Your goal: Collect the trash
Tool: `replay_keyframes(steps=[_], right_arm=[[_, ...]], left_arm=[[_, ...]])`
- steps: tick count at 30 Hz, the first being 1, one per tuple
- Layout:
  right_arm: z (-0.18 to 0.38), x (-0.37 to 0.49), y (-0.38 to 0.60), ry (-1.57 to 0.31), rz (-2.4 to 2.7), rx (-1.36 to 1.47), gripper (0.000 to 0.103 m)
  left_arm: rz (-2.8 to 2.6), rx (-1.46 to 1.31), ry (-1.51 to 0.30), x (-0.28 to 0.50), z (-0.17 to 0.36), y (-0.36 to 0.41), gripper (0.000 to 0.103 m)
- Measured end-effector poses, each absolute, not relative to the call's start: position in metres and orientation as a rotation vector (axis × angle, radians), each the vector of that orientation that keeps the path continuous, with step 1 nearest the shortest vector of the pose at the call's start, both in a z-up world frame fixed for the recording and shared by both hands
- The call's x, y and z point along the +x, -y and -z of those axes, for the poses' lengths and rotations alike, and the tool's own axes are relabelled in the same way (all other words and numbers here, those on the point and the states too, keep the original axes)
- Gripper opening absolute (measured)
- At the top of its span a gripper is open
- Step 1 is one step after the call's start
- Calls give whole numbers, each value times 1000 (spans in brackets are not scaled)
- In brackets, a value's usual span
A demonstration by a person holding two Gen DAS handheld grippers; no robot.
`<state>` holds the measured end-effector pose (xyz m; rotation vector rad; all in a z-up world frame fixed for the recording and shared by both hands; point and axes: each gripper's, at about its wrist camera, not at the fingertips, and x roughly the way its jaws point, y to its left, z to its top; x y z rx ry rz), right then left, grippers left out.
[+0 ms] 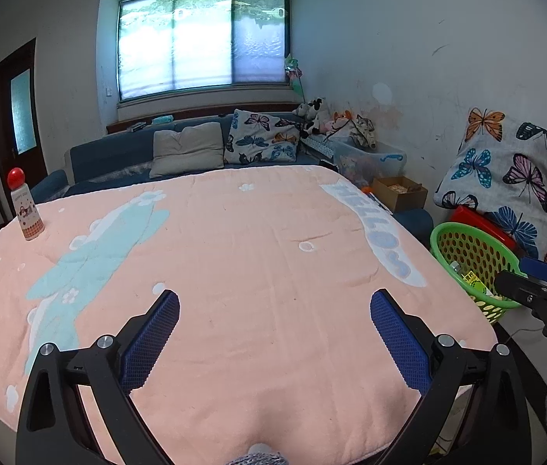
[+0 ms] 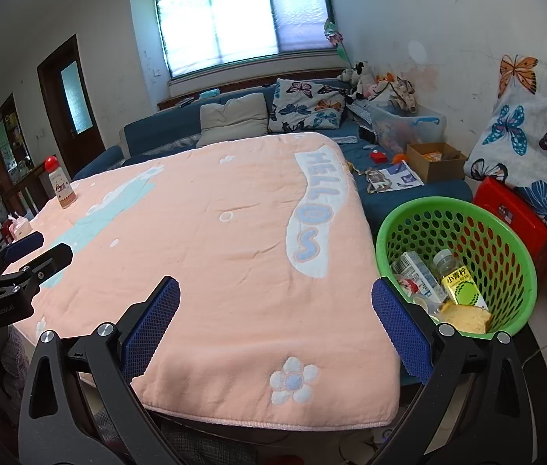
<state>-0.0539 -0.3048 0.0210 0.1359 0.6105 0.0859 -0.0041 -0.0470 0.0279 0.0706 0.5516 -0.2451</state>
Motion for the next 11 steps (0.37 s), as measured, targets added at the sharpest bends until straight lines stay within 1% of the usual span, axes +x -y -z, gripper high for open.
replay_keyframes(steps=[11], right_arm=[[-18, -55, 303, -606, -95, 139, 98]], left_arm=[[241, 55, -566, 0, -27, 43, 96]])
